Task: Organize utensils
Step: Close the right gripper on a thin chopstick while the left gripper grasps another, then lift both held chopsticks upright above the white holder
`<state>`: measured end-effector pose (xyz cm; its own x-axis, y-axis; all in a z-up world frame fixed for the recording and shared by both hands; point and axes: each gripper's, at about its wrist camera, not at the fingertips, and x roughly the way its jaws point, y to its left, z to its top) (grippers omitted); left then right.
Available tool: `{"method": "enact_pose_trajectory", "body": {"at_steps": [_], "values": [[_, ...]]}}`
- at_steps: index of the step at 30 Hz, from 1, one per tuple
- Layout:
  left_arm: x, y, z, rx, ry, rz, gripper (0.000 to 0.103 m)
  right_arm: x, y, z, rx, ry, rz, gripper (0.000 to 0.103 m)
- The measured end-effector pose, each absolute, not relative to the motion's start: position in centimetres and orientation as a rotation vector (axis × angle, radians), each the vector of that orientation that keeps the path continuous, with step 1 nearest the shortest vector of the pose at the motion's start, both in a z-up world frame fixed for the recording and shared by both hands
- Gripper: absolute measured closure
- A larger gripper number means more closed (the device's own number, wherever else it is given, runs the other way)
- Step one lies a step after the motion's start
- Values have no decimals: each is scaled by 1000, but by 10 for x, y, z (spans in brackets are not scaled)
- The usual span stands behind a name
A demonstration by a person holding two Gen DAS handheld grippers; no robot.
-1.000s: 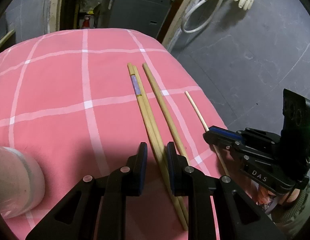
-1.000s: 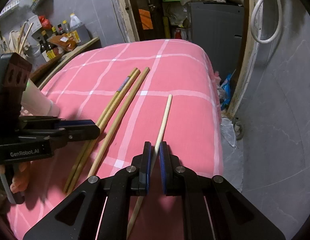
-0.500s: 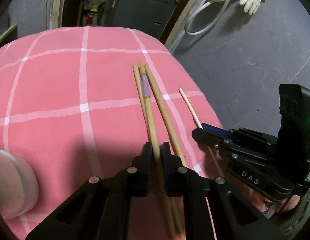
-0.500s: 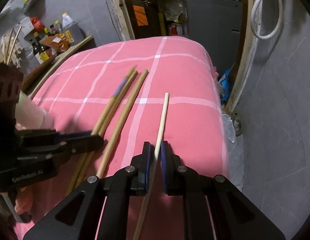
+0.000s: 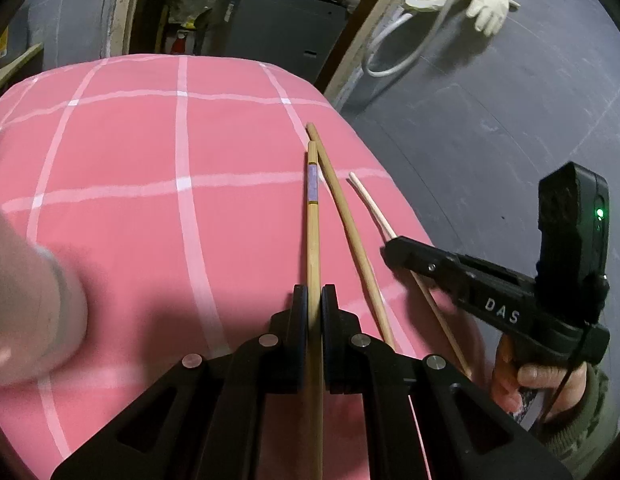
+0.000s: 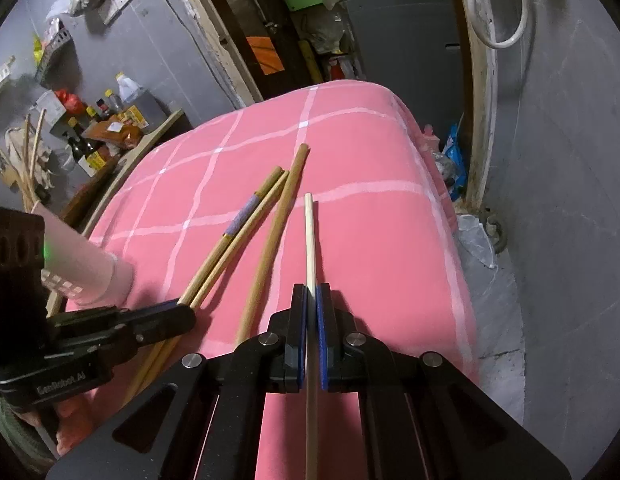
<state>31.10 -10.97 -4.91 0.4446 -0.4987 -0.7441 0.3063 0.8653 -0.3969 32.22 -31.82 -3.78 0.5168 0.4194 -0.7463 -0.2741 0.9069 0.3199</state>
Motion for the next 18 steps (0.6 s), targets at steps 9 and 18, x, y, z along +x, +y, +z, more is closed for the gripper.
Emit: {"method": "enact_pose_trajectory", "body": {"at_steps": [9,18], "values": [[290,-112,-49,-199,999,-519,99,297,-315,-40,154,959,431,100],[302,-121,-50,-146,1030,-511,98,292,-308,-41,61,986,406,100]]}}
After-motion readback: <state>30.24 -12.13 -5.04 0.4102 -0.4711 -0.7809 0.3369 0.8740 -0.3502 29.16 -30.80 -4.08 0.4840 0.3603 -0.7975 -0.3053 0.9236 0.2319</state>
